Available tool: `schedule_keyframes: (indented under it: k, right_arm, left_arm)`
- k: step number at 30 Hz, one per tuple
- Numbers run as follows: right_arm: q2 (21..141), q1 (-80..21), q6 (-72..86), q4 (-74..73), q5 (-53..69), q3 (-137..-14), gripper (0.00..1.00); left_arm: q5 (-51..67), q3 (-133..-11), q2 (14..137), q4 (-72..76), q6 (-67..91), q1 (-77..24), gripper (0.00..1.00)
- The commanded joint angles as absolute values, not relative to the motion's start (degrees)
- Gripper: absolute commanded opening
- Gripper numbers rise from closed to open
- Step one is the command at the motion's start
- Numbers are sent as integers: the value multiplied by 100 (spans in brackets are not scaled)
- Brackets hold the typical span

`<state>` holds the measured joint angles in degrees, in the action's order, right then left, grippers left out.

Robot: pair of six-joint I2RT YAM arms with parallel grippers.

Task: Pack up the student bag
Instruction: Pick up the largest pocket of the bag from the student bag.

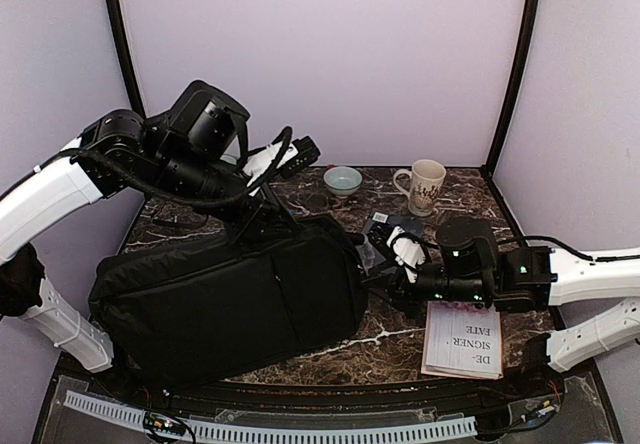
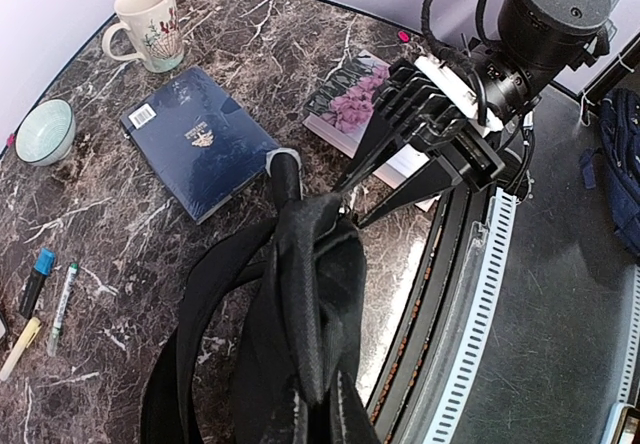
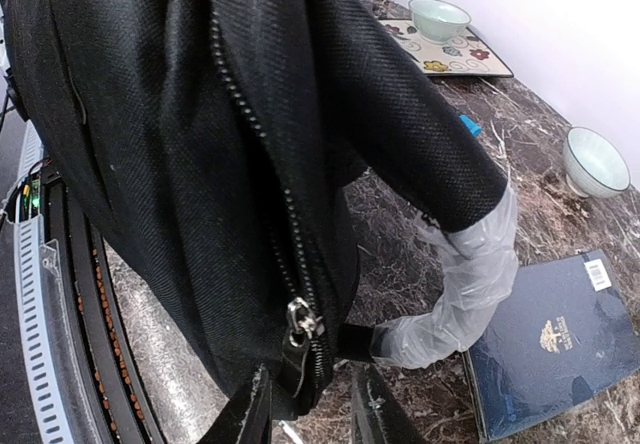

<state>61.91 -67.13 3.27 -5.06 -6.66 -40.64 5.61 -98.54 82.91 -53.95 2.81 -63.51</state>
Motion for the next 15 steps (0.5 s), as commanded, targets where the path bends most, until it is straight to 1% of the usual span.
schedule_keyframes:
  k: [1,3,11,15]
  right_arm:
    - [6155,-6750,319,-189,-845,-3967,28]
    - [6193,-6750,308,-147,-835,-3956,28]
    - [6298,-6748,162,-38,-906,-4007,21]
    - [6298,-6748,110,-160,-1265,-4080,20]
  left_arm:
    - [776,-9857,8152,-4891,361,-6354,0]
    - [820,-9856,8137,-4866,360,-6354,0]
    - [862,-9848,8128,-4886,351,-6355,0]
    - [863,-9848,8155,-4949,360,-6354,0]
